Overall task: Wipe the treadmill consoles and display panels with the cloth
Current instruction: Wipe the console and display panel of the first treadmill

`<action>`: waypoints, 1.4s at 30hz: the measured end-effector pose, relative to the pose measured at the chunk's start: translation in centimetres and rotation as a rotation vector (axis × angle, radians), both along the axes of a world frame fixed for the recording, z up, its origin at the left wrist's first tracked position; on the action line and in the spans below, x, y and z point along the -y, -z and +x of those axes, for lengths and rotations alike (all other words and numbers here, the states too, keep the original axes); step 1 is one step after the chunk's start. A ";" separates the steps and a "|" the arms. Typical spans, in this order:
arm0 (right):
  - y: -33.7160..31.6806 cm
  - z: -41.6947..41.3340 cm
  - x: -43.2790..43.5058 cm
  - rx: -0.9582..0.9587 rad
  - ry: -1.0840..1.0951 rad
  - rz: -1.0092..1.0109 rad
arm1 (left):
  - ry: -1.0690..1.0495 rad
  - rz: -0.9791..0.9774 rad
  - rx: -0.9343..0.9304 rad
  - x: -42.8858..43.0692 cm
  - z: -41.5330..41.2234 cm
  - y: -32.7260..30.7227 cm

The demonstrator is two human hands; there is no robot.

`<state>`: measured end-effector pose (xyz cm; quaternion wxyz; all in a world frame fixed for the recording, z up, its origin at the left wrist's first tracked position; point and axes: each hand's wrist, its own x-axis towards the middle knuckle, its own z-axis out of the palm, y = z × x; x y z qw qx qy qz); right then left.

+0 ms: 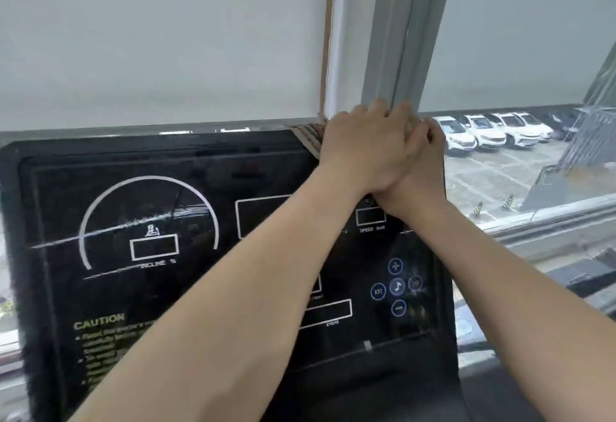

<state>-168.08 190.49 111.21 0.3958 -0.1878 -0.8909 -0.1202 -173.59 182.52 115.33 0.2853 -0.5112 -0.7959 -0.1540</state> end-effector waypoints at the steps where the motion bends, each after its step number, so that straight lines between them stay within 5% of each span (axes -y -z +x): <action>1: 0.7 0.7 -1.6 0.002 0.054 -0.015 | 0.014 -0.020 -0.038 -1.7 0.7 0.5; 10: 10.0 5.9 -1.5 -0.073 0.037 -0.312 | 0.196 -0.061 -0.137 -3.3 5.5 8.6; 16: 23.0 14.7 4.0 0.220 0.063 -0.370 | 0.282 -0.351 -0.109 2.6 12.3 20.9; 20: 21.7 15.7 2.0 0.283 0.010 -0.399 | 0.289 -0.356 -0.091 3.1 11.1 19.9; 27: 7.9 9.3 0.6 0.180 -0.242 -0.355 | -0.007 -0.116 -0.142 2.6 3.7 8.4; 32: 9.5 9.7 0.2 -0.220 -0.323 -0.409 | -0.156 -0.011 -0.230 2.5 2.3 7.5; 35: 13.3 12.1 -0.2 -0.362 -0.312 -0.550 | -0.088 -0.093 -0.237 2.6 5.3 11.8; 42: 16.0 14.8 -2.3 -0.305 -0.281 -0.575 | 0.276 -0.179 -0.154 3.9 8.3 16.7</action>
